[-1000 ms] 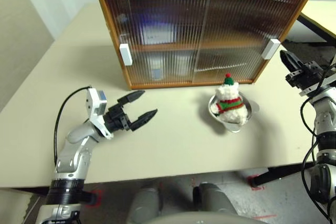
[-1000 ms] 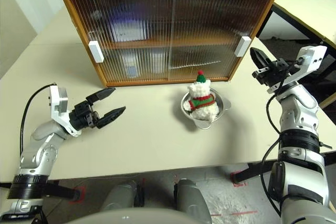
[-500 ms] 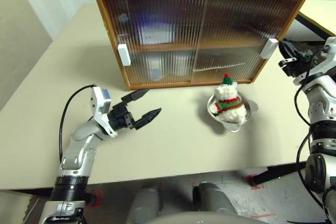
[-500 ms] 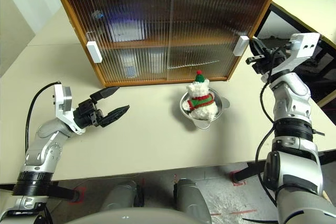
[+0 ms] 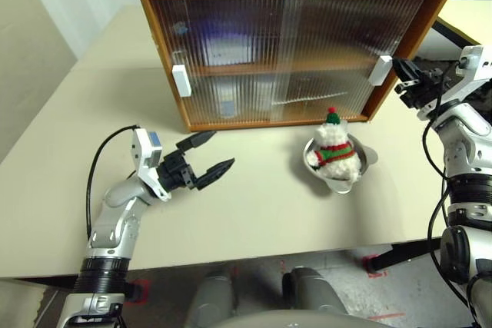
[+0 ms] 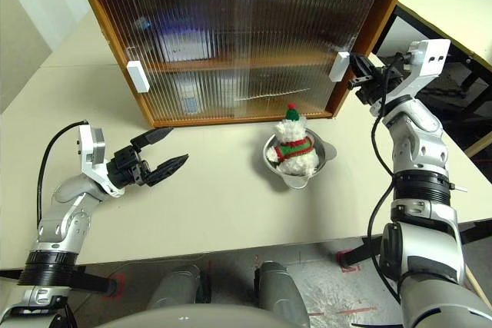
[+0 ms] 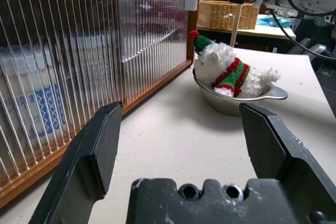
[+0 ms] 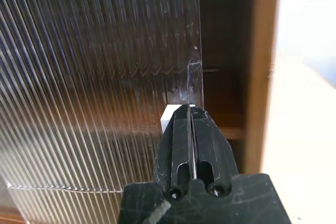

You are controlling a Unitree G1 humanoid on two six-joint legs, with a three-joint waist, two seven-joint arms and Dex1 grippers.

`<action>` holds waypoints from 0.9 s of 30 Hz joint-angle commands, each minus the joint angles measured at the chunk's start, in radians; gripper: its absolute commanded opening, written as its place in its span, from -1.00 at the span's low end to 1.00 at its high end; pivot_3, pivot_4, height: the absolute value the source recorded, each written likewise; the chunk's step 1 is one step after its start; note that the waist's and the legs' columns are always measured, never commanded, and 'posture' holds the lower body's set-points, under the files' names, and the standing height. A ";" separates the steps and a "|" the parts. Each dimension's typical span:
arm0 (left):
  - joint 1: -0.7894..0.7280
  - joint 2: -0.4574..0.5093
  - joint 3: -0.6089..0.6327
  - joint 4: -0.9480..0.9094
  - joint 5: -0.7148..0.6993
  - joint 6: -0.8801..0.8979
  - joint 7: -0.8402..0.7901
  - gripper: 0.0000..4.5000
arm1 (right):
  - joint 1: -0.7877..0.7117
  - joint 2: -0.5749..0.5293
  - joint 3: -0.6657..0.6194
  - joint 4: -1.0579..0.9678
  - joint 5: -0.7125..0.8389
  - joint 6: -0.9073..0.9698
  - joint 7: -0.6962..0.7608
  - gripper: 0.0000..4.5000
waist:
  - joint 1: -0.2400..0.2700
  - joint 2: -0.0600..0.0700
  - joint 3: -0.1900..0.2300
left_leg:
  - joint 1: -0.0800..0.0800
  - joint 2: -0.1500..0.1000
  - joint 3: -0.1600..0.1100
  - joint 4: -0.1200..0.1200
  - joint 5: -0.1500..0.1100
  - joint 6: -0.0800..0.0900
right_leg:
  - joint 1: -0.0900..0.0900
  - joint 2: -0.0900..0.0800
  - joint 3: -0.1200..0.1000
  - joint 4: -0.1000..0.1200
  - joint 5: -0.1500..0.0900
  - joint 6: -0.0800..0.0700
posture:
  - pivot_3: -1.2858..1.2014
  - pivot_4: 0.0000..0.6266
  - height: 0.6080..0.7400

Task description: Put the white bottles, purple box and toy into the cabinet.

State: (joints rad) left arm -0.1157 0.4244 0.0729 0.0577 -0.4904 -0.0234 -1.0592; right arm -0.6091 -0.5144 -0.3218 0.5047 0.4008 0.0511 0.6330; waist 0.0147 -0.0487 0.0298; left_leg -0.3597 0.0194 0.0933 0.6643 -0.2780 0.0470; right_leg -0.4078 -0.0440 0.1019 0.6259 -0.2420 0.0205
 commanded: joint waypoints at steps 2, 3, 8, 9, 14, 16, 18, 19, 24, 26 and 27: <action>-0.008 0.003 -0.009 0.017 0.013 -0.006 -0.008 1.00 | -0.007 0.007 0.010 -0.050 0.006 0.018 0.007 -0.99 | 0.000 0.000 0.000 | 0.000 0.000 0.000 0.000 0.000 0.000 | 0.000 0.000 0.000 0.000 0.000 0.000 | 0.15 -1.00 1.00; -0.008 0.003 -0.009 0.018 0.013 -0.007 -0.008 1.00 | -0.006 0.004 0.008 -0.052 -0.001 0.012 0.000 -0.99 | 0.000 0.000 0.000 | 0.000 0.000 0.000 0.000 0.000 0.000 | 0.000 0.000 0.000 0.000 0.000 0.000 | 0.15 -1.00 1.00; -0.008 0.004 -0.010 0.015 0.011 -0.001 -0.007 1.00 | -0.002 -0.010 -0.014 -0.045 -0.016 0.002 -0.045 -0.99 | 0.002 0.000 0.000 | 0.000 0.000 0.000 0.000 0.000 0.000 | 0.000 -0.001 -0.001 0.000 0.000 0.000 | 0.14 -1.00 1.00; -0.007 0.005 -0.010 0.014 0.011 0.000 -0.008 1.00 | 0.000 -0.014 -0.016 -0.045 -0.021 0.002 -0.056 -0.99 | 0.002 0.000 0.000 | 0.000 0.000 0.000 0.000 0.000 0.000 | 0.000 -0.001 -0.001 0.000 0.000 0.000 | 0.14 -1.00 1.00; -0.002 0.012 -0.011 0.006 0.012 0.004 -0.007 1.00 | 0.017 -0.029 -0.005 -0.044 -0.036 0.040 -0.073 -0.99 | 0.001 0.000 0.000 | -0.001 -0.001 0.000 0.000 0.000 0.000 | 0.000 -0.001 -0.001 0.000 0.000 0.000 | 0.15 -1.00 1.00; -0.001 0.014 -0.013 0.002 0.013 0.005 -0.007 1.00 | 0.021 -0.025 0.000 -0.047 -0.031 0.058 -0.071 -0.99 | 0.001 0.000 0.000 | 0.000 -0.001 0.000 0.000 0.000 0.000 | 0.000 -0.001 -0.001 0.000 0.000 0.000 | 0.15 -1.00 1.00; 0.000 0.014 -0.014 -0.002 0.012 0.005 -0.006 1.00 | 0.024 -0.021 0.004 -0.051 -0.029 0.070 -0.069 -0.99 | 0.001 0.000 0.000 | 0.000 -0.001 0.000 0.000 0.000 0.000 | 0.000 -0.001 -0.001 0.000 0.000 0.000 | 0.15 -1.00 1.00; 0.001 0.015 -0.015 -0.004 0.012 0.006 -0.005 1.00 | 0.024 -0.016 0.009 -0.053 -0.026 0.081 -0.062 -0.99 | 0.001 0.000 0.000 | -0.001 -0.001 0.000 0.000 0.000 0.001 | 0.000 -0.001 -0.001 0.000 0.000 0.000 | 0.15 -1.00 1.00; 0.003 0.020 -0.015 -0.014 0.011 0.012 -0.002 1.00 | 0.020 0.009 0.025 -0.075 -0.005 0.133 -0.027 -0.99 | 0.001 0.000 0.000 | 0.000 -0.001 0.000 0.000 0.000 0.001 | 0.000 -0.001 -0.001 0.000 0.000 0.000 | 0.15 -1.00 1.00; 0.004 0.022 -0.013 -0.019 0.010 0.014 -0.001 1.00 | 0.017 0.022 0.033 -0.085 0.002 0.154 -0.014 -0.99 | 0.001 0.000 0.000 | -0.001 -0.001 -0.001 0.000 0.000 0.001 | 0.000 -0.001 -0.001 0.000 0.000 0.000 | 0.15 -1.00 1.00; 0.006 0.023 -0.013 -0.022 0.010 0.015 0.000 1.00 | 0.017 0.026 0.036 -0.090 0.004 0.162 -0.011 -0.99 | 0.001 0.000 0.000 | -0.001 -0.001 -0.001 0.000 0.000 0.001 | 0.000 -0.001 -0.001 0.000 0.000 0.000 | 0.16 -1.00 1.00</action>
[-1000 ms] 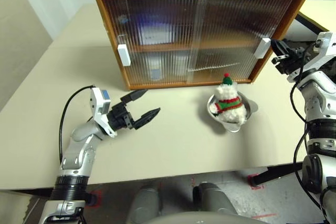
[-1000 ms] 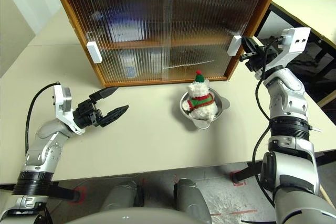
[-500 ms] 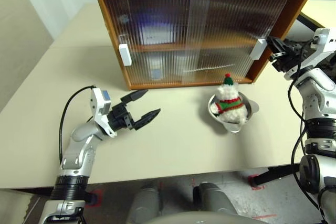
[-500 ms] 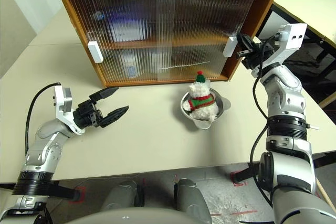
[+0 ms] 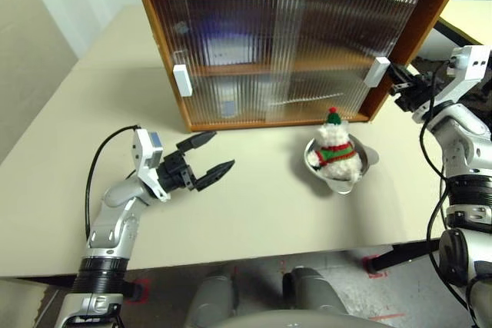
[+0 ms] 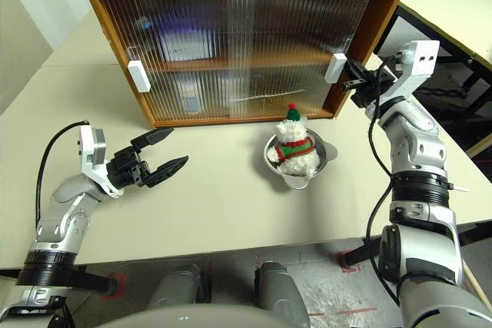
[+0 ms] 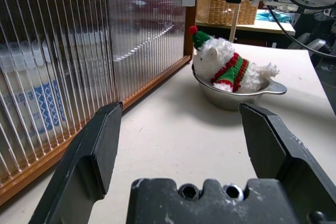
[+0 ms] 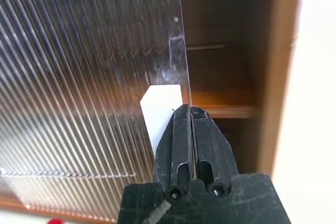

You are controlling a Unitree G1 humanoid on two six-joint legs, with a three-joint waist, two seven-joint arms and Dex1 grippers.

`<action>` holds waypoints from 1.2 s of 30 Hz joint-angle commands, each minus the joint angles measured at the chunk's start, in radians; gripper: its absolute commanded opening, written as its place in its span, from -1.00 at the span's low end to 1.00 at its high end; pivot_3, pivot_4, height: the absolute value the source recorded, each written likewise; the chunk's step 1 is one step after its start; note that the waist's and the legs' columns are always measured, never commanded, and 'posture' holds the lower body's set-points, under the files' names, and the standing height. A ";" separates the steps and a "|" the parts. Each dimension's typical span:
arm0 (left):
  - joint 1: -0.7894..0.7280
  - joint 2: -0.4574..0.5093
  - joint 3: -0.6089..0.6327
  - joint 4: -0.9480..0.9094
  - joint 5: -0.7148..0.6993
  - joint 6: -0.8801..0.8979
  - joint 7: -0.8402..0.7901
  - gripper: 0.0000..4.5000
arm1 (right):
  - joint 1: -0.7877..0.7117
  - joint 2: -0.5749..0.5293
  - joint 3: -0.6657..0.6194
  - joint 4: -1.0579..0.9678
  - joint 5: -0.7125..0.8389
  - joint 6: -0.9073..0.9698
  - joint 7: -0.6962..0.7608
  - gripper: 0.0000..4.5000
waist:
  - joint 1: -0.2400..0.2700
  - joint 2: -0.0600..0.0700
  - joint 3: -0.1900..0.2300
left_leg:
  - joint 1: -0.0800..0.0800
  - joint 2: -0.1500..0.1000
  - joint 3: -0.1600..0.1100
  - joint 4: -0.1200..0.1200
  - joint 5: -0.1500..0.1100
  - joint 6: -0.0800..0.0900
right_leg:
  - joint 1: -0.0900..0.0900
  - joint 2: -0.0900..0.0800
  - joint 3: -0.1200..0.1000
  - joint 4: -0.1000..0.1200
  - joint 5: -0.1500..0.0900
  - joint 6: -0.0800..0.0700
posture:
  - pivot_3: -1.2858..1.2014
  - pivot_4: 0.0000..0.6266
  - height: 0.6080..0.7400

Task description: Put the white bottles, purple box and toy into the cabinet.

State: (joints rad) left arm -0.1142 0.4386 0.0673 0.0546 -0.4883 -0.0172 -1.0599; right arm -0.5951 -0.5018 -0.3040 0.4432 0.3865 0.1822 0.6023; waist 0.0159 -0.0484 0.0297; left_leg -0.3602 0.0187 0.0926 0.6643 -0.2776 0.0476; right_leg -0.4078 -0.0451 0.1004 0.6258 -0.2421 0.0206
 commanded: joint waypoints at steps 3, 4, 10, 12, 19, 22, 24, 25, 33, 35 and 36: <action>0.008 0.009 -0.007 -0.026 0.007 0.011 0.003 1.00 | 0.001 0.031 0.028 -0.042 0.026 0.050 0.029 -0.99 | 0.001 0.000 0.000 | 0.000 0.000 0.000 0.000 0.000 0.000 | 0.000 0.000 0.000 0.000 0.000 0.000 | 0.16 -1.00 1.00; 0.010 0.010 -0.008 -0.028 0.008 0.011 0.003 1.00 | 0.001 0.038 0.033 -0.049 0.028 0.055 0.033 -0.99 | 0.000 0.000 0.000 | 0.000 0.000 0.000 0.000 0.000 0.000 | 0.000 0.000 0.000 0.000 0.000 0.000 | 0.16 -1.00 1.00; 0.018 0.008 -0.010 -0.043 0.009 0.018 0.012 1.00 | 0.000 0.102 0.077 -0.127 0.042 0.113 0.045 -0.99 | 0.000 0.001 0.000 | 0.000 0.000 0.000 0.000 0.000 0.000 | 0.000 0.000 0.000 0.001 0.000 0.000 | 0.16 -1.00 1.00; 0.023 0.006 -0.013 -0.049 0.011 0.019 0.016 1.00 | -0.003 0.125 0.091 -0.145 0.048 0.130 0.045 -0.99 | 0.002 0.001 0.000 | 0.000 0.000 -0.001 0.000 0.000 0.000 | 0.000 0.000 -0.001 0.001 0.000 0.000 | 0.17 -1.00 1.00; 0.030 0.004 -0.019 -0.060 0.012 0.024 0.029 1.00 | -0.008 0.190 0.138 -0.196 0.055 0.166 0.047 -0.99 | 0.003 0.001 0.000 | -0.001 0.000 -0.001 0.000 -0.002 -0.004 | 0.000 -0.001 -0.003 0.001 0.000 0.000 | 0.17 -1.00 1.00; 0.033 0.004 -0.022 -0.062 0.014 0.023 0.032 1.00 | -0.011 0.214 0.155 -0.221 0.061 0.185 0.043 -0.99 | 0.003 0.001 0.000 | -0.001 0.000 -0.002 0.000 -0.002 -0.004 | 0.000 -0.001 -0.003 0.001 0.000 0.000 | 0.18 -1.00 1.00; 0.034 0.008 -0.027 -0.062 0.020 0.022 0.030 1.00 | -0.013 0.226 0.160 -0.233 0.064 0.195 0.043 -0.99 | 0.003 0.001 0.000 | -0.001 0.000 -0.002 0.000 -0.002 -0.004 | 0.000 -0.001 -0.003 0.001 0.000 0.000 | 0.18 -1.00 1.00; 0.034 0.008 -0.028 -0.061 0.021 0.021 0.030 1.00 | -0.013 0.230 0.163 -0.238 0.063 0.198 0.042 -0.99 | 0.003 0.001 0.000 | -0.001 0.000 -0.002 0.000 -0.002 -0.004 | 0.000 -0.001 -0.003 0.001 0.000 0.000 | 0.18 -1.00 1.00; 0.027 -0.008 -0.024 -0.055 0.014 0.026 0.036 1.00 | 0.002 0.253 0.176 -0.247 0.062 0.197 0.050 -0.99 | 0.000 0.001 0.000 | -0.001 0.000 -0.002 0.000 -0.002 -0.004 | -0.001 -0.001 -0.003 0.001 0.000 0.000 | 0.17 -1.00 1.00; 0.025 -0.008 -0.026 -0.054 0.016 0.026 0.035 1.00 | 0.008 0.245 0.173 -0.242 0.058 0.191 0.053 -0.99 | 0.000 0.001 0.000 | -0.001 0.000 -0.002 0.000 -0.002 -0.004 | -0.001 -0.001 -0.003 0.001 0.000 0.000 | 0.17 -1.00 1.00; 0.024 -0.008 -0.027 -0.053 0.017 0.026 0.035 1.00 | 0.011 0.235 0.167 -0.240 0.055 0.189 0.053 -0.99 | 0.001 0.001 0.000 | -0.001 0.000 -0.002 0.000 -0.002 -0.004 | -0.001 -0.001 -0.003 0.001 0.000 0.000 | 0.17 -1.00 1.00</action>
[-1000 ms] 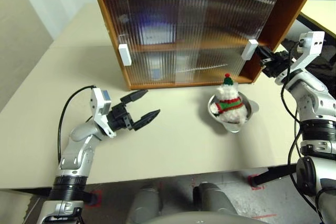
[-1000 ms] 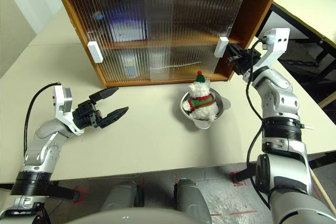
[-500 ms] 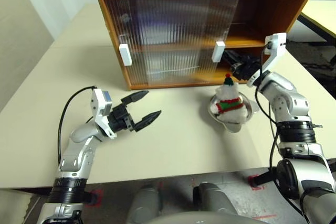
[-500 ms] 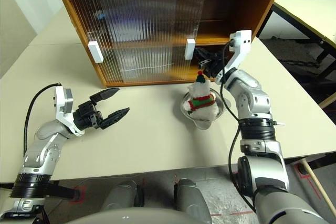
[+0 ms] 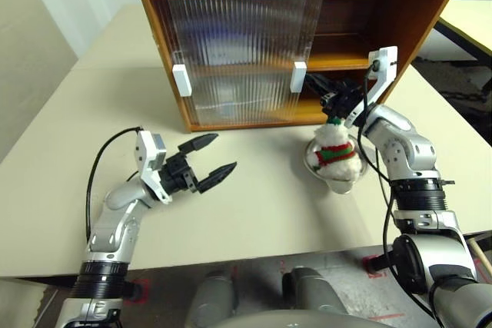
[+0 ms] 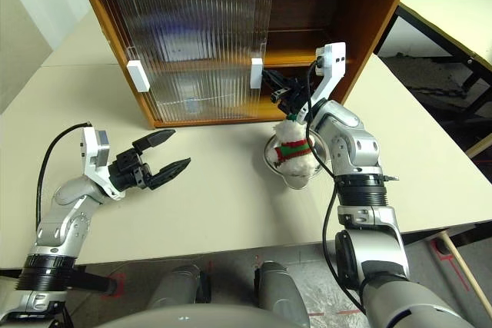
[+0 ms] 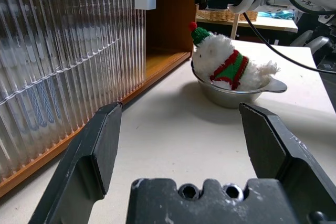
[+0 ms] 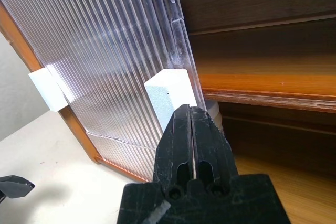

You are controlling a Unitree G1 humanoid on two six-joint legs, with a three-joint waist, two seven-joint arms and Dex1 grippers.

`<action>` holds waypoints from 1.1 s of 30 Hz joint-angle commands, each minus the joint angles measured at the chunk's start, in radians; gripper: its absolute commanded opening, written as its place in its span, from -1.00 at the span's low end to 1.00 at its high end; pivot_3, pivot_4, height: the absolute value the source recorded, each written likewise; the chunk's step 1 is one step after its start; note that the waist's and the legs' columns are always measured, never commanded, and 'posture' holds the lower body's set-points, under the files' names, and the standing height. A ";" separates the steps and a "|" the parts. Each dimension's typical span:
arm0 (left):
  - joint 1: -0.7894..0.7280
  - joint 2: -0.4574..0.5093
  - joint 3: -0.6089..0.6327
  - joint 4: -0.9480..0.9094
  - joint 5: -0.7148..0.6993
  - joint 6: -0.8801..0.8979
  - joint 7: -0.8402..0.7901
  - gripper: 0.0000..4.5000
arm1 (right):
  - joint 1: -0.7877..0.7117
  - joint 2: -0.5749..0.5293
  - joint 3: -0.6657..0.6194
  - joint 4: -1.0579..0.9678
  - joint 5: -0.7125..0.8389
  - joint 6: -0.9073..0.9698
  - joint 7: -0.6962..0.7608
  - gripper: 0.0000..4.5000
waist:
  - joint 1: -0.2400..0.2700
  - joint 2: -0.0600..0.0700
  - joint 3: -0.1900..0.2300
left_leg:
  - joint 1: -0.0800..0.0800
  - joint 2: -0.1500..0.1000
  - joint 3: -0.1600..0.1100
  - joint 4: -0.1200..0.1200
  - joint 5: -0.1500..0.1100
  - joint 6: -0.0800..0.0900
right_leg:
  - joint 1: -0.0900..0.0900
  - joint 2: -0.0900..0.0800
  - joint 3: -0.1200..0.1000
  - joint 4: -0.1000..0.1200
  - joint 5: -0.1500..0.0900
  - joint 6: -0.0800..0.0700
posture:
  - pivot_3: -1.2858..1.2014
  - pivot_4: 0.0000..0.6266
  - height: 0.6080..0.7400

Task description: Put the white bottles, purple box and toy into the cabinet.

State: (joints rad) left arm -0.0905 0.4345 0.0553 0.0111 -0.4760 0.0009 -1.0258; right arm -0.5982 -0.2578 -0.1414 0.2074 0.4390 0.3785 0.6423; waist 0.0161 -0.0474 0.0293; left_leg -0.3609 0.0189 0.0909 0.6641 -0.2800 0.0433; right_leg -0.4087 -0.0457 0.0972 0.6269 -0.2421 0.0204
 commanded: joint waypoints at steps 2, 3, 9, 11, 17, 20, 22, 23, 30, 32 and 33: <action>0.000 -0.005 -0.016 -0.009 0.005 0.007 0.001 1.00 | 0.020 -0.039 -0.015 0.000 0.001 -0.006 0.015 -0.99 | 0.002 0.000 0.000 | 0.000 0.000 0.000 0.000 0.000 0.000 | 0.000 0.000 0.000 0.000 0.000 0.000 | 0.17 -1.00 1.00; 0.000 -0.005 -0.016 -0.008 0.005 0.007 0.001 1.00 | 0.024 -0.056 -0.025 0.000 0.002 -0.004 0.017 -0.90 | 0.003 0.000 0.000 | 0.000 0.000 0.000 0.000 0.000 0.000 | 0.000 0.000 0.000 0.000 0.000 0.000 | 0.17 -1.00 1.00; 0.001 -0.003 -0.017 -0.006 0.005 0.005 -0.003 1.00 | 0.079 -0.239 -0.076 -0.026 0.007 0.012 0.091 -0.04 | 0.018 0.000 0.000 | -0.002 -0.003 0.000 0.000 0.000 0.001 | 0.000 -0.002 -0.002 -0.002 0.000 0.001 | 0.16 -1.00 1.00; 0.001 -0.002 -0.016 -0.003 0.002 0.006 -0.006 1.00 | 0.107 -0.308 -0.084 -0.044 0.011 0.044 0.122 0.30 | 0.024 0.000 0.000 | -0.002 -0.003 -0.001 0.000 0.001 0.001 | 0.000 -0.002 -0.002 -0.002 0.000 0.001 | 0.16 -1.00 1.00; -0.005 0.004 -0.011 0.007 -0.004 0.008 -0.017 1.00 | 0.191 -0.475 -0.071 -0.140 0.078 0.266 0.222 0.99 | 0.027 0.000 0.000 | -0.003 -0.002 -0.001 0.000 0.002 0.004 | 0.000 -0.002 -0.001 -0.002 -0.001 0.000 | 0.15 -1.00 1.00; -0.005 0.006 -0.010 0.009 -0.006 0.009 -0.022 1.00 | 0.251 -0.569 -0.023 -0.239 0.121 0.432 0.282 0.99 | 0.027 0.000 0.000 | -0.003 -0.002 -0.001 0.001 0.003 0.005 | 0.000 -0.002 -0.001 -0.002 -0.001 0.001 | 0.15 -1.00 1.00; -0.004 0.008 -0.010 0.010 -0.006 0.010 -0.027 1.00 | 0.271 -0.603 -0.002 -0.292 0.145 0.525 0.287 0.99 | 0.027 0.000 0.000 | -0.003 -0.002 -0.001 0.001 0.003 0.005 | 0.000 -0.002 -0.002 -0.003 -0.001 0.001 | 0.15 -1.00 1.00; -0.004 0.009 -0.010 0.010 -0.007 0.011 -0.030 1.00 | 0.274 -0.611 0.006 -0.313 0.155 0.565 0.281 0.99 | 0.027 0.000 0.000 | -0.003 -0.002 -0.001 0.001 0.003 0.005 | 0.000 -0.002 -0.002 -0.003 -0.001 0.001 | 0.15 -1.00 1.00; 0.001 0.011 -0.014 -0.009 -0.018 0.023 -0.052 1.00 | 0.252 -0.550 0.034 -0.348 0.147 0.699 0.154 0.99 | 0.031 -0.001 0.000 | -0.006 -0.003 -0.002 0.004 0.003 0.005 | -0.001 0.002 -0.003 -0.003 -0.003 0.003 | 0.16 -1.00 1.00; 0.003 0.014 -0.013 -0.012 -0.021 0.029 -0.058 1.00 | 0.245 -0.533 0.048 -0.354 0.131 0.740 0.099 0.99 | 0.032 -0.001 0.000 | -0.008 -0.003 -0.003 0.005 0.003 0.006 | -0.002 0.001 -0.003 -0.003 -0.003 0.003 | 0.16 -1.00 1.00; 0.003 0.015 -0.013 -0.013 -0.021 0.030 -0.059 1.00 | 0.242 -0.528 0.054 -0.357 0.129 0.754 0.083 0.99 | 0.033 -0.001 0.000 | -0.009 -0.003 -0.003 0.005 0.003 0.006 | -0.002 0.001 -0.004 -0.003 -0.003 0.003 | 0.16 -1.00 1.00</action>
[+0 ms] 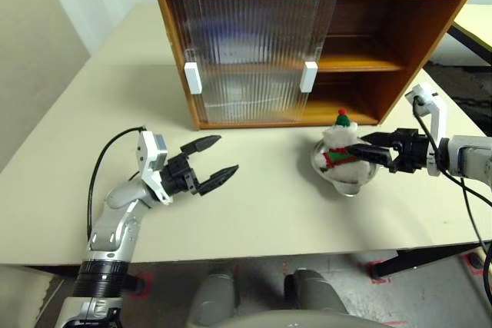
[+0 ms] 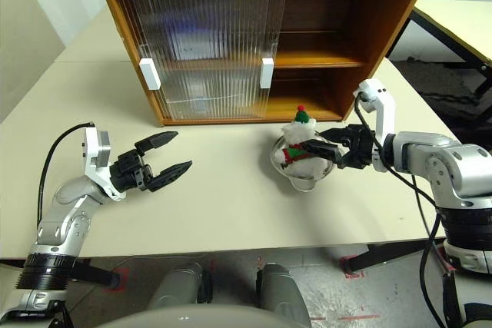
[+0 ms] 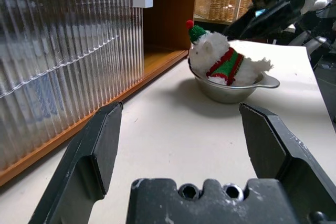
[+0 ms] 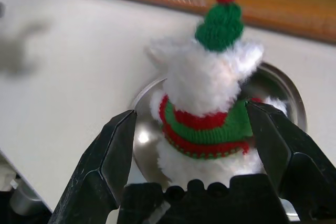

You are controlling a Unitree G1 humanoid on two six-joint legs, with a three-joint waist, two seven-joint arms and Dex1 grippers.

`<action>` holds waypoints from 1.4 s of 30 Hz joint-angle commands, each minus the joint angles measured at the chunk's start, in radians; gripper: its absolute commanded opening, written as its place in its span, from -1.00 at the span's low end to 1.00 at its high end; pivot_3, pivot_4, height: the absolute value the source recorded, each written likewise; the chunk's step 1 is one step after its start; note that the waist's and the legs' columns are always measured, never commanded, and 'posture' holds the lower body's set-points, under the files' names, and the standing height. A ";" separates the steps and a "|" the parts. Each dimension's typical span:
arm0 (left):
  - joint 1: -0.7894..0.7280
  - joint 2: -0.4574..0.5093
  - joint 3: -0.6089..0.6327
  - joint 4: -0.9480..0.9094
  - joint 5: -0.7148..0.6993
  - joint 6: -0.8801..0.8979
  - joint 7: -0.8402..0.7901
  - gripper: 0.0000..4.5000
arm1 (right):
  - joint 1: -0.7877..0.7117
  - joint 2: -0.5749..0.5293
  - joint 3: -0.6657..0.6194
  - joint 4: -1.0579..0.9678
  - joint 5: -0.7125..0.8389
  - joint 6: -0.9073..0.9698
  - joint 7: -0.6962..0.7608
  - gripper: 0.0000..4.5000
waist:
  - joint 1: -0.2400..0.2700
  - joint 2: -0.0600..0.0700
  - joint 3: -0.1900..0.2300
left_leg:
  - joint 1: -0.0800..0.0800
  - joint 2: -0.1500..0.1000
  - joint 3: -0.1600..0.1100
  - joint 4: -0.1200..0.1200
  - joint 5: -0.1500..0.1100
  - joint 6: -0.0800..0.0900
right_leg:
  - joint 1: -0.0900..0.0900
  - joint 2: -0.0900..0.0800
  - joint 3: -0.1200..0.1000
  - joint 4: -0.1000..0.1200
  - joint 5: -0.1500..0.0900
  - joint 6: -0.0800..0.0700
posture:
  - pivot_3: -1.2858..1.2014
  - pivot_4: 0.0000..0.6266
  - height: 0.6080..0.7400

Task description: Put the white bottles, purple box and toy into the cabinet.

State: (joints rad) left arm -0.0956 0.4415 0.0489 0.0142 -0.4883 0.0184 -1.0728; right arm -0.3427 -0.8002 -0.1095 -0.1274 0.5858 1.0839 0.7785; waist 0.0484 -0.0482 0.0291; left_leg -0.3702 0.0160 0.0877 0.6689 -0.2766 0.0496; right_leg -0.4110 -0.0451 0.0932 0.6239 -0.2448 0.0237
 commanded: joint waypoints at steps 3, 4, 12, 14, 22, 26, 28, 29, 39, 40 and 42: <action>0.007 0.009 -0.006 -0.018 -0.008 0.015 -0.016 1.00 | -0.013 0.024 0.045 -0.036 -0.019 0.087 -0.080 0.99 | 0.003 0.000 0.000 | -0.001 0.000 -0.002 0.000 0.000 0.000 | -0.001 -0.001 -0.001 0.000 0.000 0.000 | 0.16 -1.00 1.00; 0.005 0.010 -0.007 -0.018 -0.008 0.014 -0.018 1.00 | -0.016 0.034 0.045 -0.039 -0.014 0.099 -0.088 0.99 | 0.004 0.000 0.000 | -0.002 0.000 -0.002 0.000 0.000 0.000 | -0.001 -0.001 -0.002 0.000 0.000 0.000 | 0.16 -1.00 1.00; -0.013 -0.055 0.038 -0.066 -0.144 0.062 -0.008 1.00 | -0.040 0.095 0.051 -0.018 -0.040 0.098 -0.151 0.99 | 0.010 0.000 0.000 | -0.003 0.000 -0.005 0.001 0.000 0.000 | -0.001 -0.002 -0.004 0.000 0.000 0.000 | 0.16 -1.00 1.00; -0.010 -0.067 0.045 -0.074 -0.163 0.069 -0.001 1.00 | -0.046 0.103 0.057 -0.008 -0.056 0.088 -0.166 0.99 | 0.011 0.000 0.000 | -0.003 0.000 -0.005 0.001 0.000 0.000 | -0.001 -0.002 -0.005 0.000 0.000 0.000 | 0.16 -1.00 1.00; 0.008 -0.070 0.040 -0.097 -0.147 0.069 0.016 1.00 | -0.055 0.127 0.055 0.015 -0.060 0.092 -0.176 0.72 | 0.020 0.000 0.000 | -0.003 0.000 -0.006 0.004 0.000 0.000 | 0.000 0.001 -0.005 0.001 0.000 0.000 | 0.17 -1.00 1.00; 0.008 -0.065 0.046 -0.097 -0.147 0.065 0.019 1.00 | -0.066 0.103 0.028 0.002 -0.036 0.117 -0.152 0.09 | 0.022 0.000 0.000 | -0.004 0.000 -0.007 0.006 0.000 0.000 | 0.001 0.001 -0.006 0.001 0.000 0.000 | 0.17 -1.00 1.00; 0.006 -0.063 0.048 -0.094 -0.146 0.065 0.018 1.00 | -0.081 0.096 -0.002 0.002 -0.018 0.132 -0.146 -0.20 | 0.022 0.000 0.000 | -0.004 0.000 -0.007 0.007 0.000 0.000 | 0.001 0.001 -0.006 0.001 0.000 0.000 | 0.16 -1.00 1.00; 0.004 -0.064 0.048 -0.092 -0.145 0.065 0.018 1.00 | -0.094 0.082 -0.020 0.003 -0.006 0.142 -0.135 -0.36 | 0.022 0.000 0.000 | -0.004 0.000 -0.007 0.008 0.000 0.000 | 0.001 0.001 -0.006 0.001 0.000 0.000 | 0.16 -1.00 1.00; -0.026 -0.066 0.047 -0.063 -0.137 0.061 0.011 1.00 | -0.260 0.040 -0.205 0.051 0.122 0.222 -0.101 -0.83 | 0.021 0.000 0.000 | -0.004 0.000 -0.009 0.009 0.000 0.001 | 0.001 0.001 -0.007 0.001 0.000 -0.001 | 0.14 -1.00 1.00; -0.027 -0.066 0.047 -0.062 -0.137 0.060 0.011 1.00 | -0.284 0.046 -0.222 0.068 0.123 0.215 -0.112 -0.83 | 0.021 0.000 0.000 | -0.004 0.000 -0.008 0.009 0.000 0.001 | 0.001 0.001 -0.007 0.001 0.000 -0.001 | 0.14 -1.00 1.00; -0.030 -0.068 0.046 -0.060 -0.136 0.061 0.009 1.00 | -0.346 0.072 -0.245 0.120 0.094 0.144 -0.153 -0.83 | 0.021 0.000 0.000 | -0.004 0.000 -0.009 0.009 0.000 0.001 | 0.002 0.001 -0.007 0.001 0.001 -0.001 | 0.14 -1.00 1.00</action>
State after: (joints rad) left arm -0.1138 0.3737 0.0989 -0.0600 -0.6319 0.0795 -1.0596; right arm -0.6625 -0.7447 -0.3316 -0.0465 0.6974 1.2868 0.6584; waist 0.0696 -0.0478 0.0289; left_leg -0.3746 0.0159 0.0791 0.6779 -0.2766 0.0501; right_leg -0.4094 -0.0441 0.0862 0.6248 -0.2443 0.0231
